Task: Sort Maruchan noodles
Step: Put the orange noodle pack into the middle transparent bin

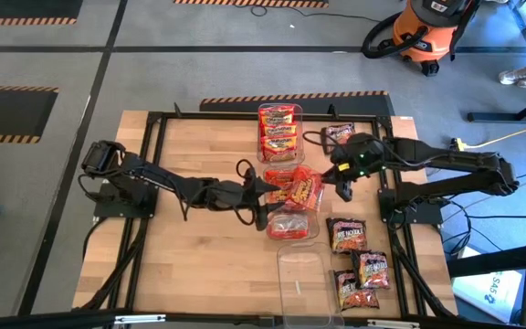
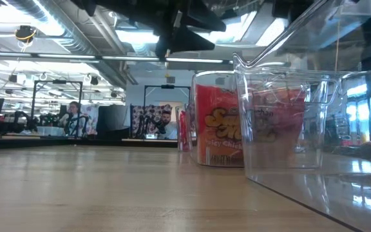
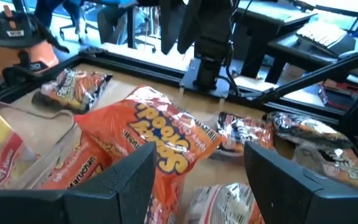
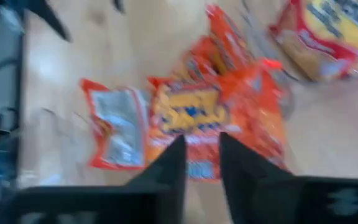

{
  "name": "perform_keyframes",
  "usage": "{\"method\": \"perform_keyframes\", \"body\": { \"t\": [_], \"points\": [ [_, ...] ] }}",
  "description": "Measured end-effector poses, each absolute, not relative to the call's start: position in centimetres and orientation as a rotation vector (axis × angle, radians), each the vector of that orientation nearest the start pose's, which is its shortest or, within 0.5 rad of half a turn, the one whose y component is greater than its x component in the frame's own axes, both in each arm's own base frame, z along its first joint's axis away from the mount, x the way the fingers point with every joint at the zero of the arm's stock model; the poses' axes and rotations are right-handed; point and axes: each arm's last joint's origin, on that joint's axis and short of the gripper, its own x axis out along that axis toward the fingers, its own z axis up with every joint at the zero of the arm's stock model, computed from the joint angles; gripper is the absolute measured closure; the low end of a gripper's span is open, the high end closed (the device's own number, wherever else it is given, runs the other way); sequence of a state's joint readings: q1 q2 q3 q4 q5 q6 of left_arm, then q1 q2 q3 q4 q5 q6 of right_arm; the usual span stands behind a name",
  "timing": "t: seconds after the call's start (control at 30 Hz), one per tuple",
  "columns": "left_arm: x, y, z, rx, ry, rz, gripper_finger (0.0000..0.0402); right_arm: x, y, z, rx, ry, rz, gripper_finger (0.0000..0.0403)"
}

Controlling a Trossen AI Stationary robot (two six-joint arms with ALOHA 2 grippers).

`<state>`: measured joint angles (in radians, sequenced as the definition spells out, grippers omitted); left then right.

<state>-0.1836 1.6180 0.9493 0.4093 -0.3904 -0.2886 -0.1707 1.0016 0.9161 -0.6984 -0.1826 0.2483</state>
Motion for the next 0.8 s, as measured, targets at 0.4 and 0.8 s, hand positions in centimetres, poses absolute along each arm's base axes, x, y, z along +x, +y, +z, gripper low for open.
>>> {"method": "perform_keyframes", "body": {
  "t": [0.4, 0.8],
  "points": [
    [36.1, -6.0, 19.9, -0.245, 0.36, 0.184, 0.0168, 18.6, -3.3, 26.1, 0.23, 0.896, -0.25, 0.0089],
    [36.4, -4.9, 19.6, -0.225, 0.366, 0.198, 0.0168, 17.8, -3.1, 24.7, 0.244, 0.839, -0.192, 0.0081]
  ]
}}
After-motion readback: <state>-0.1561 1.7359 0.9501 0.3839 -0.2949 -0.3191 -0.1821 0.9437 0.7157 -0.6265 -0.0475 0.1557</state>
